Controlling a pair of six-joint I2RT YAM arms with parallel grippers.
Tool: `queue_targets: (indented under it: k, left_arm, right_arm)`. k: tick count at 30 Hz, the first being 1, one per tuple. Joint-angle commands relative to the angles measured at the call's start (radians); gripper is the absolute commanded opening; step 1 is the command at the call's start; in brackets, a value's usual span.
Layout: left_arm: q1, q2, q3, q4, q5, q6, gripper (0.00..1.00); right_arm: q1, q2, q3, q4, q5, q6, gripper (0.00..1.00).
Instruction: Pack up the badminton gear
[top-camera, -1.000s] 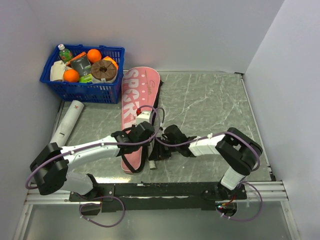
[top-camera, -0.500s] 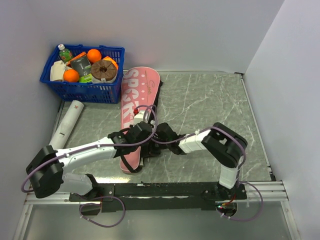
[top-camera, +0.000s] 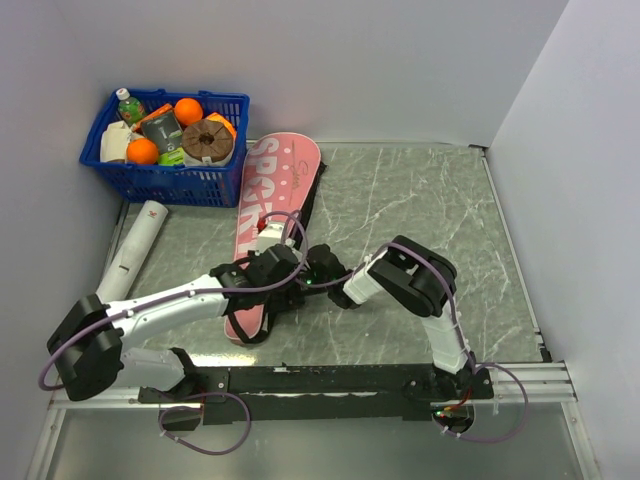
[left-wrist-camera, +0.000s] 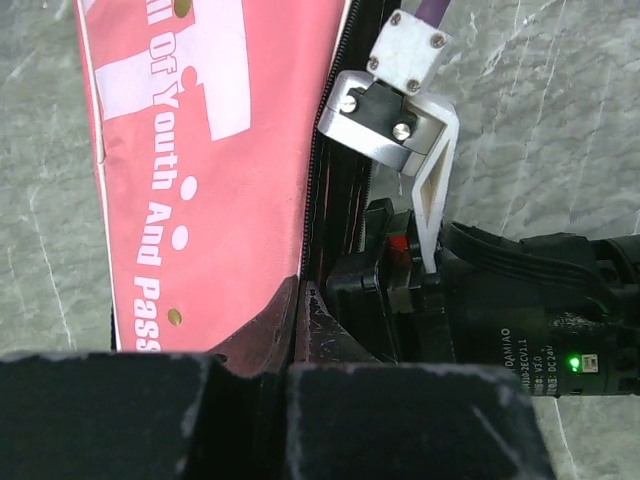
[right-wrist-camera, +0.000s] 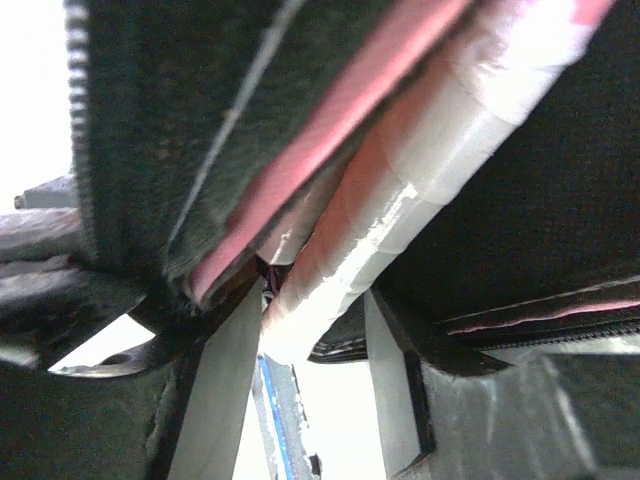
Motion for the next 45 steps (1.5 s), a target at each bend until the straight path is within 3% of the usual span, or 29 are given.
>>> queue_targets:
  k: [1,9,18,26,45]
  left_arm:
    - [-0.033,-0.047,0.010,0.086,0.112,-0.048,0.01]
    - [-0.031,-0.096,0.006,0.053,0.069,-0.051,0.01]
    - [-0.027,-0.099,0.010,0.061,0.067,-0.040,0.01]
    - [-0.025,-0.093,0.004,0.067,0.072,-0.042,0.01]
    - [-0.025,-0.093,-0.007,0.078,0.093,-0.048,0.01]
  right_arm:
    - [-0.010,-0.017,0.004,0.184,-0.004,-0.009,0.55]
    - [-0.067,-0.183,-0.205,0.048,0.111,-0.064,0.56]
    - [-0.067,-0.300,-0.282,-0.068,0.171,-0.116,0.52]
    - [-0.044,-0.261,-0.261,0.003,0.131,-0.070,0.36]
    - [0.017,-0.116,-0.100,0.061,0.110,-0.047,0.28]
